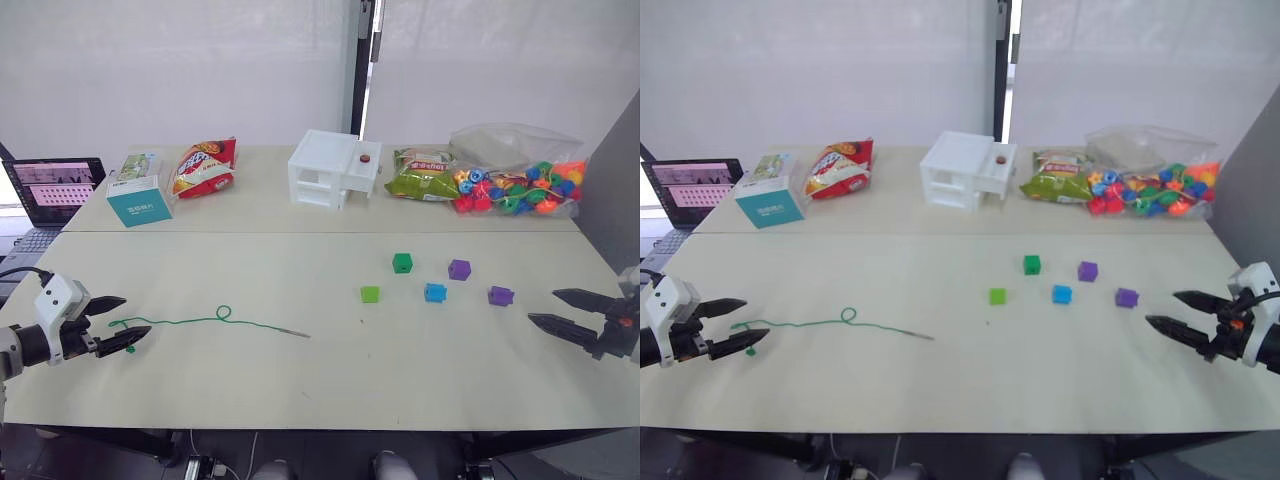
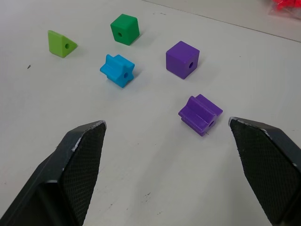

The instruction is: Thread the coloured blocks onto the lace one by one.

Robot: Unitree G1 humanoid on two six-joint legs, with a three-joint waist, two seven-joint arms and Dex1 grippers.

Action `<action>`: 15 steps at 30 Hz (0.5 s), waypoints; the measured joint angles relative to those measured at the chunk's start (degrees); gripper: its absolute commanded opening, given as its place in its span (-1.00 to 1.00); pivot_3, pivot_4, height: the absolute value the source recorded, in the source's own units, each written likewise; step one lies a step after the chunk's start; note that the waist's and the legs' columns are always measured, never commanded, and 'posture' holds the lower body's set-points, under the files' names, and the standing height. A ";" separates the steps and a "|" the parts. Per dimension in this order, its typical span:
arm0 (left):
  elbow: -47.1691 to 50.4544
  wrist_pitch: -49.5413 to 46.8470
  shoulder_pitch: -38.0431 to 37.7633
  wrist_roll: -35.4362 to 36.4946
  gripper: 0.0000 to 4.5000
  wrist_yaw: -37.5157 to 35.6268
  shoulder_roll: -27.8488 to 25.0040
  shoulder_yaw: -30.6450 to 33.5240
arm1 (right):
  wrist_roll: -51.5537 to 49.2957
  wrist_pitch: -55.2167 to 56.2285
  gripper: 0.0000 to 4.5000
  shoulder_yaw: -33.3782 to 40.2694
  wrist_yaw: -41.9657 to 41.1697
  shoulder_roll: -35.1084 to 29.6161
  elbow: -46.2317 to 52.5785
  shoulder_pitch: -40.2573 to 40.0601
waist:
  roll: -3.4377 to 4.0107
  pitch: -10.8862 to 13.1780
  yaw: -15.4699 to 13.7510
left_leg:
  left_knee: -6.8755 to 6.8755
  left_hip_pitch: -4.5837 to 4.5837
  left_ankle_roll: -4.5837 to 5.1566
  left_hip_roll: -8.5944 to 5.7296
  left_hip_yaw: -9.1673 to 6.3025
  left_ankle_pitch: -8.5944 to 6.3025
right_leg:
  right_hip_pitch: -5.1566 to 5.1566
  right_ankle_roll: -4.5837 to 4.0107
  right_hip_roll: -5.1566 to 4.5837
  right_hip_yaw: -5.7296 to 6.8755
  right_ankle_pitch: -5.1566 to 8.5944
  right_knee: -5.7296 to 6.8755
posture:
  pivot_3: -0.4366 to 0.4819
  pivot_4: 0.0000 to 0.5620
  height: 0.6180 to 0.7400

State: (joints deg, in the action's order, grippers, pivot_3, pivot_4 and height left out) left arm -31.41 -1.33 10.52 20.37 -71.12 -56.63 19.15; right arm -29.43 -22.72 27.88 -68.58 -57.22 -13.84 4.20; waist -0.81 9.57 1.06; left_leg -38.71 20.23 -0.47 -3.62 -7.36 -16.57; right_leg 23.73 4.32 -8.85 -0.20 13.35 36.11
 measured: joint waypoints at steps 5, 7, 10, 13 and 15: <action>4.21 -1.96 0.90 0.14 1.00 0.51 0.11 -0.15 | -1.42 -1.28 0.96 -0.03 0.88 2.06 2.04 1.56 | -0.04 0.01 -0.02 | 0.00 0.10 0.00 0.10 0.14 0.00 | 0.24 -0.06 0.10 -0.18 -0.09 0.04 | -0.05 -0.47 1.00; 6.95 -6.41 3.16 0.57 1.00 0.80 0.09 -0.72 | -3.45 -3.53 0.96 -0.10 1.24 2.47 4.53 1.80 | -0.04 0.01 -0.20 | -0.01 0.12 0.00 0.10 0.22 0.00 | 0.29 -0.05 0.11 -0.27 -0.12 0.09 | -0.05 -0.47 1.00; 11.31 -10.34 4.90 1.65 1.00 0.46 0.11 -2.48 | -5.70 -6.58 0.96 -0.05 1.31 2.46 10.14 1.15 | -0.04 0.01 -0.13 | -0.01 0.11 0.01 0.13 0.30 0.00 | 0.34 -0.03 0.17 -0.39 -0.12 0.09 | -0.05 -0.47 1.00; 15.85 -9.71 5.57 1.64 1.00 -0.50 1.42 -5.30 | -9.11 -11.95 0.96 -0.21 2.38 2.53 18.07 -0.69 | -0.04 0.01 -0.19 | -0.02 0.14 0.04 0.17 0.35 -0.03 | 0.40 -0.05 0.20 -0.44 -0.14 0.07 | -0.05 -0.47 1.00; 18.71 -8.94 6.14 2.01 1.00 -1.92 3.37 -7.33 | -12.49 -16.08 0.96 -0.21 4.09 2.97 23.81 -1.45 | -0.05 0.01 -0.16 | -0.02 0.14 0.05 0.23 0.39 -0.04 | 0.41 -0.07 0.25 -0.47 -0.15 0.04 | -0.05 -0.47 1.00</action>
State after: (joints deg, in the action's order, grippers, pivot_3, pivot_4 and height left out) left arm -12.69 -10.27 16.66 22.39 -73.04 -53.26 11.81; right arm -41.92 -38.81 27.66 -64.48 -54.25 9.98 2.75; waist -0.86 9.59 0.89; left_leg -38.73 20.37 -0.42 -3.40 -6.98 -16.61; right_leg 24.14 4.25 -8.60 -0.67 13.21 36.15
